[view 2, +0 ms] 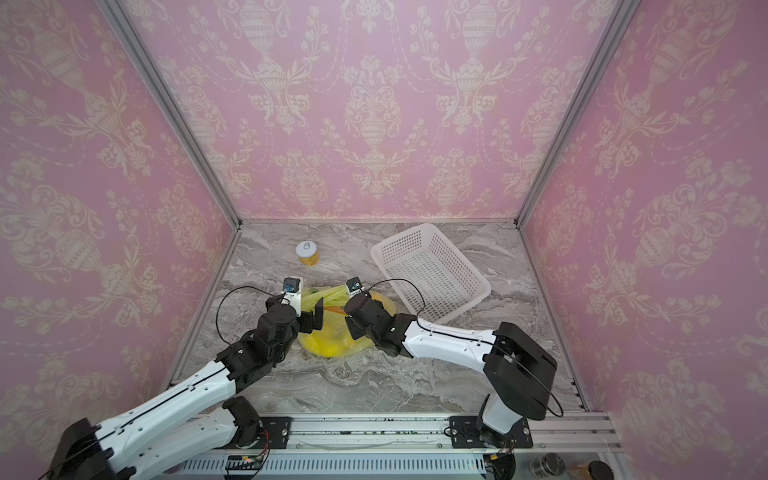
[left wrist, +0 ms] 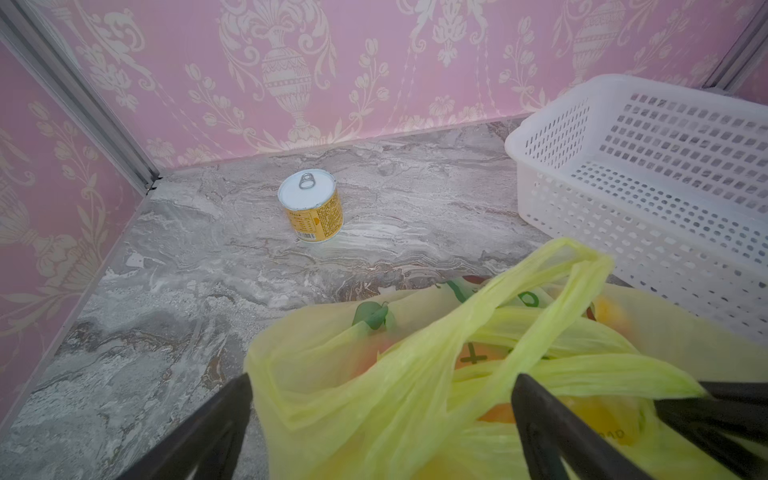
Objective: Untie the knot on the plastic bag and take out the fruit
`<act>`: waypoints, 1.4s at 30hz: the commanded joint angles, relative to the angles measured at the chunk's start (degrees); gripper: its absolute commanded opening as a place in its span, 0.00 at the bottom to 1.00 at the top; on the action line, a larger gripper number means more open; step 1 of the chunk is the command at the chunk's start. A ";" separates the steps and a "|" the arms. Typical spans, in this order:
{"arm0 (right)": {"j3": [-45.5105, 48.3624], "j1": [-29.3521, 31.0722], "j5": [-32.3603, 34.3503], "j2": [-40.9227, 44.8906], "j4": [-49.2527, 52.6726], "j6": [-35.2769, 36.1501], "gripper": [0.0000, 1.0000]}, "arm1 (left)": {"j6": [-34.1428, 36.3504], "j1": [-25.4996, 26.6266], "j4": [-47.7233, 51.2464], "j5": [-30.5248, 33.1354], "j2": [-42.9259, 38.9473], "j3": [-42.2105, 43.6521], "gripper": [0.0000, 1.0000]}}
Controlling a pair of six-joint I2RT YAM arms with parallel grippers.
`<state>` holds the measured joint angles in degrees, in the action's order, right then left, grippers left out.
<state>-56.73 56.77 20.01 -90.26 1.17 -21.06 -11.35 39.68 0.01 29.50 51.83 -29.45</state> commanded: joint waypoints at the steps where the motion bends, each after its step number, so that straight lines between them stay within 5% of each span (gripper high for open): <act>1: 3.56 0.36 1.59 3.84 -3.72 -2.16 0.05 | 1.34 0.56 -0.67 -1.60 1.99 -2.16 0.99; 7: 8.55 0.36 2.69 8.95 -6.90 -4.70 0.09 | 1.39 0.48 -1.64 -2.91 3.53 -2.88 0.99; 14: 10.94 0.36 2.27 11.35 -9.51 -5.23 0.38 | 1.13 0.53 -0.63 -2.45 5.60 -4.74 0.99; 17: 7.55 0.36 2.40 8.47 -6.82 -3.28 0.51 | 0.90 0.46 -0.84 -2.69 4.50 -4.31 0.99; 26: -5.72 0.36 5.98 -4.39 2.94 -1.10 0.60 | 1.05 0.44 -1.90 -4.98 2.83 -4.17 0.99; 28: -7.47 0.36 6.72 -5.63 4.39 -1.00 0.58 | 1.39 0.42 -2.28 -5.24 3.29 -4.29 0.99; 34: -6.54 0.36 8.36 -3.16 4.06 -1.33 0.17 | 2.37 0.46 -2.91 -6.38 7.12 -5.47 0.99; 42: 2.85 0.36 8.38 6.35 -2.42 -4.25 0.09 | 2.74 0.44 -1.04 -11.64 11.24 -8.06 0.99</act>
<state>-56.62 56.77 27.05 -87.09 1.72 -23.03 -9.87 39.68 -2.07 21.45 62.57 -35.29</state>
